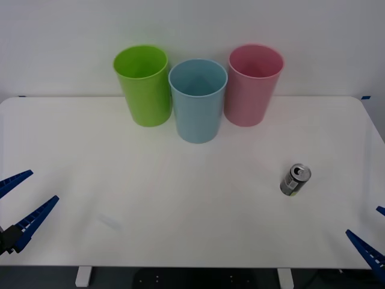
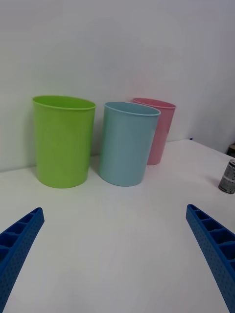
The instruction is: Grasp the object on the table and drop it into the matching bin: aluminum can to the light blue bin, PET bottle to the pink bin.
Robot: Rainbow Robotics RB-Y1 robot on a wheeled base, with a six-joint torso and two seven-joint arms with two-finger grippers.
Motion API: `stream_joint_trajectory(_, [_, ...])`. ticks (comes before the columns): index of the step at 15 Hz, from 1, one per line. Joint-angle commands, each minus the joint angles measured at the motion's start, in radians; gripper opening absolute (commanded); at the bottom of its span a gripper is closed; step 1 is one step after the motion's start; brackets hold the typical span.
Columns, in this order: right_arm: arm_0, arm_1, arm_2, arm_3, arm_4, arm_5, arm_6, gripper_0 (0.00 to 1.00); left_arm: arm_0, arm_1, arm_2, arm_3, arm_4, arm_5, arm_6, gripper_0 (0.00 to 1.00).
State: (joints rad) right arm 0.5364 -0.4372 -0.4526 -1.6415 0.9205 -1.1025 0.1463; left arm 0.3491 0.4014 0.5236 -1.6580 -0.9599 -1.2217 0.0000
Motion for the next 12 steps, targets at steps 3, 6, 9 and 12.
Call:
stream_joint_trajectory(3, [0.020, 0.000, 0.084, 0.000, -0.052, 0.150, 0.167, 1.00, 0.000, 0.000, 0.000, 0.000, 0.000, 0.000, 0.000, 1.00])
stream_joint_trajectory(6, [0.019, 0.000, 0.149, 0.000, -0.072, 0.236, 0.185, 1.00, 0.000, 0.000, 0.000, 0.000, 0.000, 0.000, 0.000, 1.00])
stream_joint_trajectory(9, [0.010, 0.002, 0.196, 0.000, -0.080, 0.309, 0.199, 1.00, 0.000, 0.000, 0.000, 0.000, 0.000, 0.000, 0.000, 1.00])
stream_joint_trajectory(12, [-0.039, 0.005, 0.229, 0.058, -0.085, 0.329, 0.211, 1.00, 0.000, 0.000, 0.000, 0.000, 0.000, 0.000, 0.000, 1.00])
